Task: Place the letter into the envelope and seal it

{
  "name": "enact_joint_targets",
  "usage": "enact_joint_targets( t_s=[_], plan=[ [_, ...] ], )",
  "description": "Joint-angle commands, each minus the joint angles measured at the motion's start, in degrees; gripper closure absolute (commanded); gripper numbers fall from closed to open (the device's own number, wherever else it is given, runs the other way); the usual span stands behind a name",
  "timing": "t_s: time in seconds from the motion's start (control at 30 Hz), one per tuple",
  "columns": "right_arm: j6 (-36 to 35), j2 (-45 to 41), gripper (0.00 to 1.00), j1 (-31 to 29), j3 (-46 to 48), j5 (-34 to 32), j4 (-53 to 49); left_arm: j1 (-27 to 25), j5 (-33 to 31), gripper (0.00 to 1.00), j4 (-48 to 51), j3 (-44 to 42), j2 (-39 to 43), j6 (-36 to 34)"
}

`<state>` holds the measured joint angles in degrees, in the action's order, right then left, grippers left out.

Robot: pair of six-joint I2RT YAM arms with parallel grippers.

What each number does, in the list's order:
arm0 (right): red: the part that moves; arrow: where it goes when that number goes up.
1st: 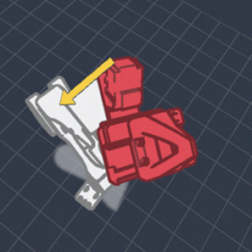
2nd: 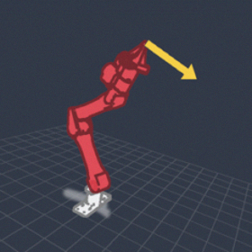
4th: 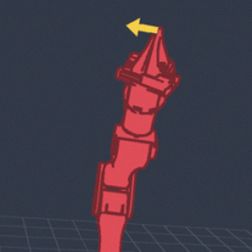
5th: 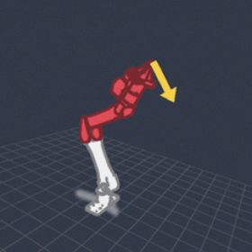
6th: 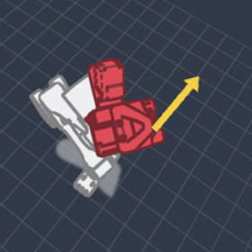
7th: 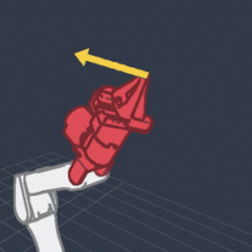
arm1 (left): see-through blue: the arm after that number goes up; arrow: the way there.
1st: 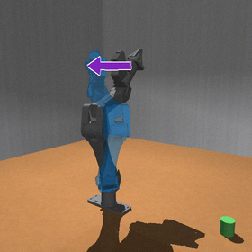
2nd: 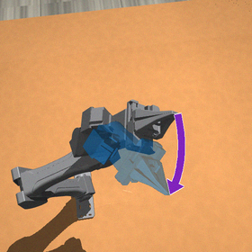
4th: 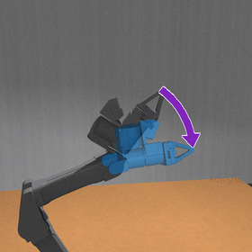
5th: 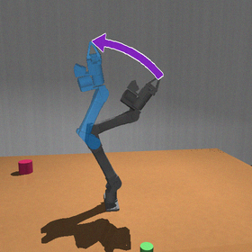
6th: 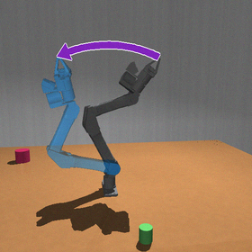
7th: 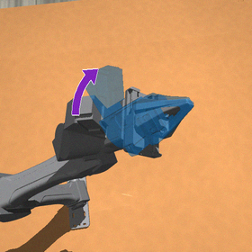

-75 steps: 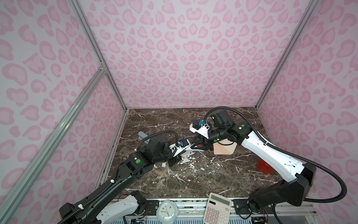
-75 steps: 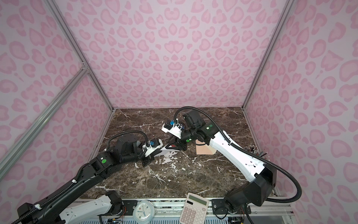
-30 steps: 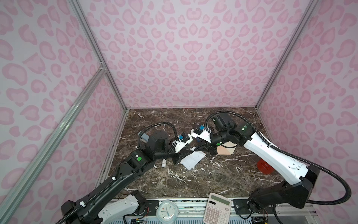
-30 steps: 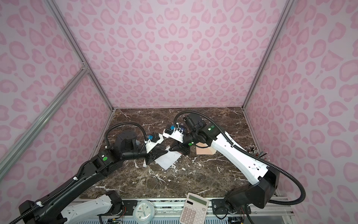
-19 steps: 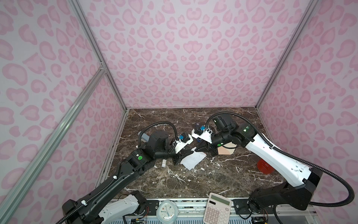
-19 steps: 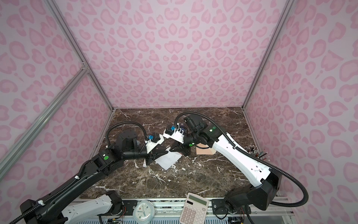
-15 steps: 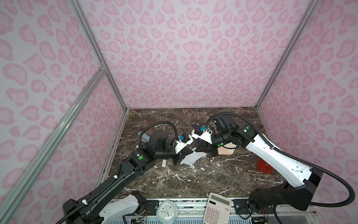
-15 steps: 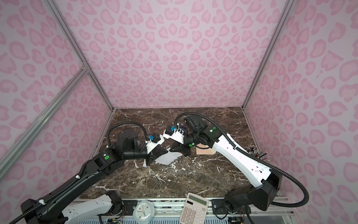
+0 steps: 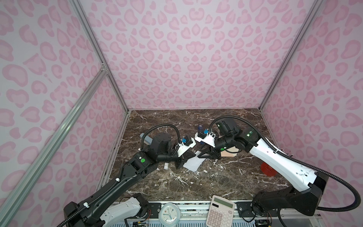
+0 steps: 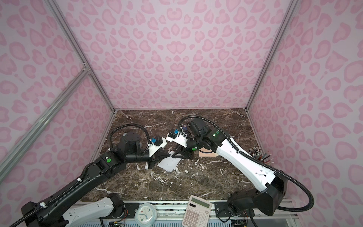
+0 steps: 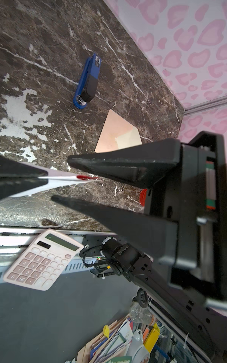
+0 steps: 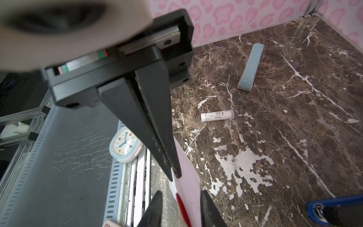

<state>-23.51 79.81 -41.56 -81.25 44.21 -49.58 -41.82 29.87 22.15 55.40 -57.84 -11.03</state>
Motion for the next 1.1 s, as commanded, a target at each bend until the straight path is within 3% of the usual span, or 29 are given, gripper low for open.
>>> enact_joint_targets(
  t_s=[0.0,0.27,0.43,0.6,0.73,0.93,1.07],
  plan=[
    [0.72,0.12,0.68,-0.06,1.01,1.04,2.03,0.16,-0.56,0.96,-2.95,0.22,0.10,-0.57],
    [0.35,0.63,1.00,-0.01,1.16,1.14,2.52,0.34,1.15,0.96,-3.31,0.55,-0.05,0.39],
    [0.13,0.52,1.00,0.15,-0.09,1.61,1.62,0.68,1.30,0.95,-2.51,0.07,0.19,0.83],
    [0.79,0.05,1.00,0.70,-1.22,2.91,1.38,2.56,2.64,0.83,-0.84,-0.38,0.34,0.21],
    [1.20,-0.14,1.00,1.07,-1.75,3.26,1.12,3.41,4.64,0.80,0.10,-0.20,-0.35,0.12],
    [1.47,-0.89,1.00,1.70,-1.65,3.45,0.98,3.77,7.48,0.96,0.06,-0.54,-0.60,0.22],
    [1.70,-0.97,1.00,2.14,-1.61,3.50,1.07,3.98,10.39,0.96,0.05,-0.38,-1.01,0.64]
  ],
)
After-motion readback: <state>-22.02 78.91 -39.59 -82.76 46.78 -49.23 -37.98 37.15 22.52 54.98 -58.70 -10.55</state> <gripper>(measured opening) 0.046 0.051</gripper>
